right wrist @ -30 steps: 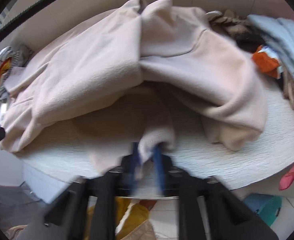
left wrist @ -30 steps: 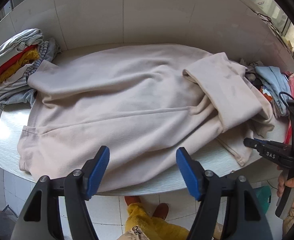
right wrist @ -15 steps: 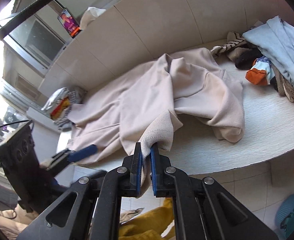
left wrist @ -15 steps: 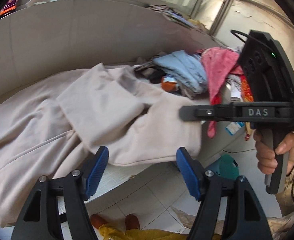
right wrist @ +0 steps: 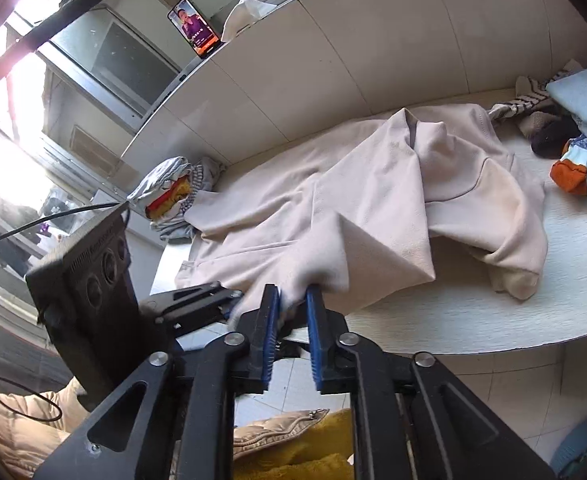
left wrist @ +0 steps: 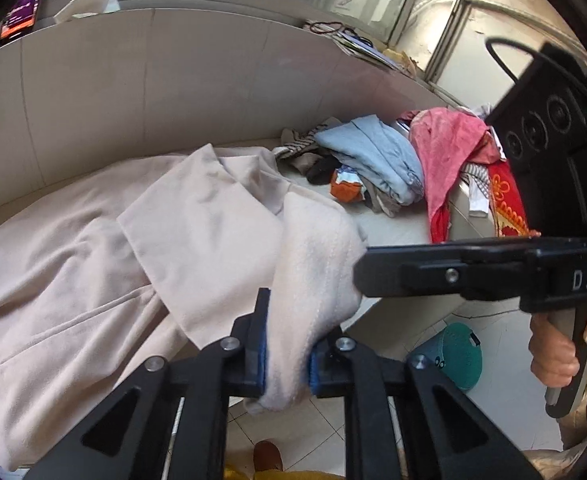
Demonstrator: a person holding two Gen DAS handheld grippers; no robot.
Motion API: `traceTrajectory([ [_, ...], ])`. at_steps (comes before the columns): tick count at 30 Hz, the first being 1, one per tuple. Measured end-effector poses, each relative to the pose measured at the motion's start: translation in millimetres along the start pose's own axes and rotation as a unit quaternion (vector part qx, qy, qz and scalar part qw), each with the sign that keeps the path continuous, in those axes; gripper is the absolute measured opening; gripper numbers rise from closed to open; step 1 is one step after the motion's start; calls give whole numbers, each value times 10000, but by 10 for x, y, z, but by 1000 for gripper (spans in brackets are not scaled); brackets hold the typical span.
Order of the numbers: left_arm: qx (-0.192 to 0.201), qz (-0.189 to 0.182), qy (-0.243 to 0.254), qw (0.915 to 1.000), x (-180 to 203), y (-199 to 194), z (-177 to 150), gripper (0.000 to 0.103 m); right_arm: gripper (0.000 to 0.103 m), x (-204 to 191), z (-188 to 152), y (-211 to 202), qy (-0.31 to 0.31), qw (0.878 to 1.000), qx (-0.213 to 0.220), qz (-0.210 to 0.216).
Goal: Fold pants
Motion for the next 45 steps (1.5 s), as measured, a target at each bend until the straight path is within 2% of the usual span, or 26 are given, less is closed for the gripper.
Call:
traceTrajectory([
  [1, 68, 12, -137, 9999, -90, -61, 20, 13, 30, 39, 4, -24, 16, 9999, 63, -114],
  [3, 243, 25, -444, 9987, -282, -246, 65, 12, 35, 168, 10, -87, 113, 9993, 216, -272],
  [5, 502, 196, -783, 9955, -514, -507, 133, 11, 38, 407, 3, -100, 387, 9975, 347, -484],
  [9, 1051, 550, -1483, 9818, -977, -1113, 228, 11, 41, 1077, -65, 91, 1383, 9849, 319, -993],
  [11, 1209, 830, -1757, 9735, -1195, -1377, 241, 11, 42, 1432, -130, 220, 2204, 9718, 313, -781],
  [13, 1333, 1076, -2038, 9639, -1428, -1631, 239, 11, 45, 1662, -170, 270, 2843, 9564, 506, -428],
  [14, 1373, 1219, -2159, 9590, -1527, -1743, 228, 11, 53, 1739, -169, 278, 3004, 9513, 600, -340],
  [15, 1415, 1378, -2291, 9531, -1642, -1857, 216, 11, 62, 1808, -156, 269, 3141, 9461, 722, -302],
  [16, 1459, 1493, -2398, 9481, -1745, -1955, 197, 11, 65, 1846, -132, 251, 3181, 9439, 834, -292],
  [19, 1573, 1652, -2652, 9368, -1949, -2181, 97, 11, 68, 1953, -28, 236, 3203, 9409, 1066, -274],
  [21, 1634, 1751, -2741, 9314, -2030, -2278, 44, 11, 69, 2069, 19, 283, 3396, 9340, 1093, -214],
  [25, 1625, 1861, -2851, 9261, -2196, -2361, -40, 11, 69, 2270, 121, 377, 3719, 9206, 1188, -28],
  [26, 1608, 1897, -2853, 9256, -2228, -2371, -51, 11, 69, 2303, 153, 373, 3750, 9188, 1235, 6],
  [27, 1586, 1931, -2849, 9254, -2240, -2376, -60, 11, 63, 2329, 183, 327, 3772, 9163, 1344, -48],
  [28, 1573, 1951, -2852, 9251, -2266, -2375, -64, 11, 48, 2328, 201, 233, 3728, 9154, 1498, -228],
  [30, 1549, 2003, -2839, 9248, -2312, -2360, -69, 11, 38, 2258, 267, 15, 3445, 9197, 1730, -747],
  [34, 1386, 2166, -2883, 9224, -2434, -2276, -96, 11, 34, 1789, 362, -433, 2309, 9374, 2082, -1572],
  [36, 1276, 2168, -2982, 9207, -2526, -2197, -132, 11, 34, 1631, 358, -480, 1693, 9450, 1803, -2140],
  [38, 1106, 2245, -3049, 9189, -2630, -2087, -189, 11, 34, 1620, 294, -316, 1338, 9534, 1005, -2510],
  [40, 903, 2394, -3094, 9159, -2730, -1967, -260, 11, 36, 1778, 80, -193, 1365, 9474, 333, -2874],
  [41, 833, 2429, -3128, 9145, -2776, -1915, -297, 11, 36, 1853, -26, -164, 1399, 9437, 152, -2994],
  [43, 730, 2431, -3228, 9118, -2864, -1829, -365, 11, 36, 1933, -149, -202, 1545, 9399, 81, -3043],
  [45, 719, 2386, -3268, 9116, -2944, -1776, -392, 11, 36, 1866, -139, -257, 1549, 9452, 202, -2867],
])
Point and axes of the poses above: each gripper's, at about its wrist camera, not at the fingertips, and y roughly the way its jaws point, x to its right, z to its top, the point moved 6 cm from there along y, roughly the way its jaws point, and after that the axes turned 8 degrees about -x, right-handed, at the moved point
